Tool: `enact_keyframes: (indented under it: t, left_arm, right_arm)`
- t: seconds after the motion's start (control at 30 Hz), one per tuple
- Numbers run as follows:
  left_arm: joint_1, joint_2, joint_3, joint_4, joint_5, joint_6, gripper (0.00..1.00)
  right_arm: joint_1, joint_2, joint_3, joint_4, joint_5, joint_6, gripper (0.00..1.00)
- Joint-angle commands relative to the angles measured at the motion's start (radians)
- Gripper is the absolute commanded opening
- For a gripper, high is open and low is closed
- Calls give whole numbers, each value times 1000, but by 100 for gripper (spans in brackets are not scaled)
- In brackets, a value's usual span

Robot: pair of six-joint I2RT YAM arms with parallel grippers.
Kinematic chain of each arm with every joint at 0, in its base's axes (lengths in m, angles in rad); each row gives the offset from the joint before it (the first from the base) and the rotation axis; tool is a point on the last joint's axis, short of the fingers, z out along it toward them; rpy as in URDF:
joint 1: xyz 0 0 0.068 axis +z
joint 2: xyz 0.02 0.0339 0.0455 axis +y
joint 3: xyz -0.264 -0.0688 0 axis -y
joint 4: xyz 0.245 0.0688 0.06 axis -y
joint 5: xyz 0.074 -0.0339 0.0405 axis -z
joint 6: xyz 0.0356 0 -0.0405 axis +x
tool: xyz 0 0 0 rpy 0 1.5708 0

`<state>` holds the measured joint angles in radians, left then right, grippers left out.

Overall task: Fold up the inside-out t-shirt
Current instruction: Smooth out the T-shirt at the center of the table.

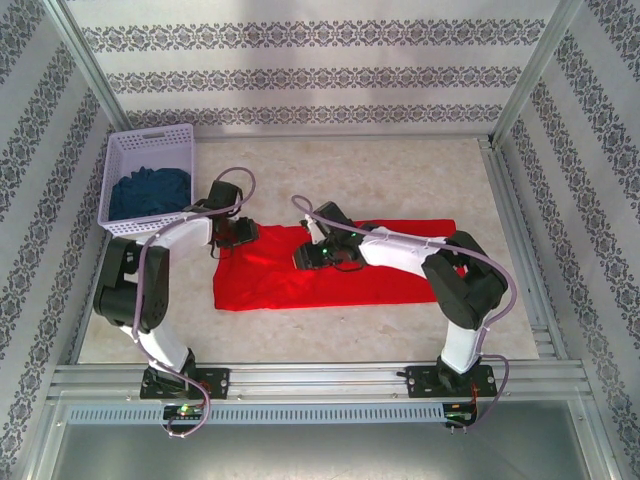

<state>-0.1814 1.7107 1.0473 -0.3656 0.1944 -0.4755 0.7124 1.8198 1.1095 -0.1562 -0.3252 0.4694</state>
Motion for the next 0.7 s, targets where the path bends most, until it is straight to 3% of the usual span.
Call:
enact_keyframes:
  t: [0.0, 0.33, 0.53, 0.67]
  left_arm:
    - [30, 54, 61, 32, 6, 33, 40]
    - [75, 134, 156, 59, 42, 34, 6]
    - [88, 169, 204, 46, 21, 43, 5]
    - [90, 223, 266, 2, -18, 57, 12]
  right_arm:
    - [-43, -13, -11, 34, -37, 5, 39]
    - [-200, 28, -14, 7, -25, 21, 40]
    - [-246, 81, 5, -64, 9, -7, 40]
    - [-247, 53, 29, -115, 37, -57, 40]
